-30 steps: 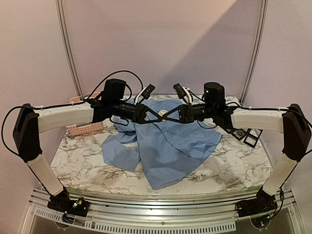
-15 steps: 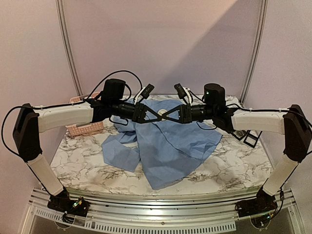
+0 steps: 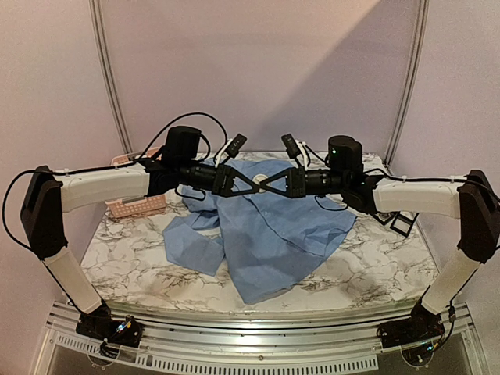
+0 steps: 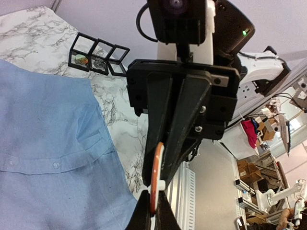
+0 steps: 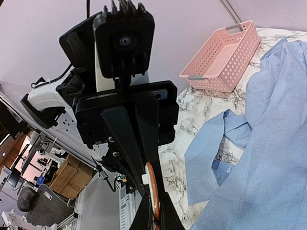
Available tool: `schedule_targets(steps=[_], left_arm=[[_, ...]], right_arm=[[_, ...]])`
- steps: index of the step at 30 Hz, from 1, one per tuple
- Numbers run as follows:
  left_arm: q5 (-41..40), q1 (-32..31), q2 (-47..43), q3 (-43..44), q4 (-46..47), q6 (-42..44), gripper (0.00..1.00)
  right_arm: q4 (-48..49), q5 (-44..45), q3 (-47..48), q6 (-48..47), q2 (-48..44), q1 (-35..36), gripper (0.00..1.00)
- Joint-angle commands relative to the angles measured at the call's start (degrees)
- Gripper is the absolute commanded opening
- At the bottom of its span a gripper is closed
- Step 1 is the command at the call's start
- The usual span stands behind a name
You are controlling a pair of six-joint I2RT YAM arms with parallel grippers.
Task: Remove the brooch from the garment
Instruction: Close the brooch securely.
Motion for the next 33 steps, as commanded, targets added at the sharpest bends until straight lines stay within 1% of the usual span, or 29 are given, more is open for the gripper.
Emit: schedule_targets(steps=[1, 7, 12, 17, 18, 23, 28, 33], left_arm=[[3.23, -1.00, -0.49, -0.42, 0.48, 0.70, 0.00], [3.30, -1.00, -0.51, -0.41, 0.49, 0.73, 0.00], [2.87, -0.92, -0.42, -0.42, 0.55, 0.58, 0.00], [0.67, -0.66, 0.12, 0.19, -1.26, 1.43, 0.00], [0.31, -0.59, 0.29, 0.39, -3.29, 1.63, 0.00], [-1.50, -0.06, 1.54, 1.47, -6.40, 2.07, 0.00], [-2.43, 0.23, 2.81, 2.23, -8.32, 2.25, 0.00], [-2.82, 0.31, 3.42, 2.69, -9.53, 2.68, 0.00]], right_arm=[[-1.87, 11.86, -0.77, 1.88, -0.63, -1.32, 0.00], [-4.06, 15.64, -0.38, 1.94, -0.87, -1.29, 0.00], [-3.69, 17.66, -1.45, 2.15, -1.62, -1.30, 0.00], [-1.54, 16.65, -2.71, 2.15, -2.66, -1.28, 0.00], [-0.92, 16.41, -3.12, 2.15, -2.79, -1.32, 0.00], [2.44, 14.61, -4.70, 2.07, -4.45, -1.29, 0.01], [5.45, 9.29, -4.77, 1.07, -5.04, -1.24, 0.06], [4.83, 4.61, -3.26, 0.43, -4.33, -1.27, 0.16]])
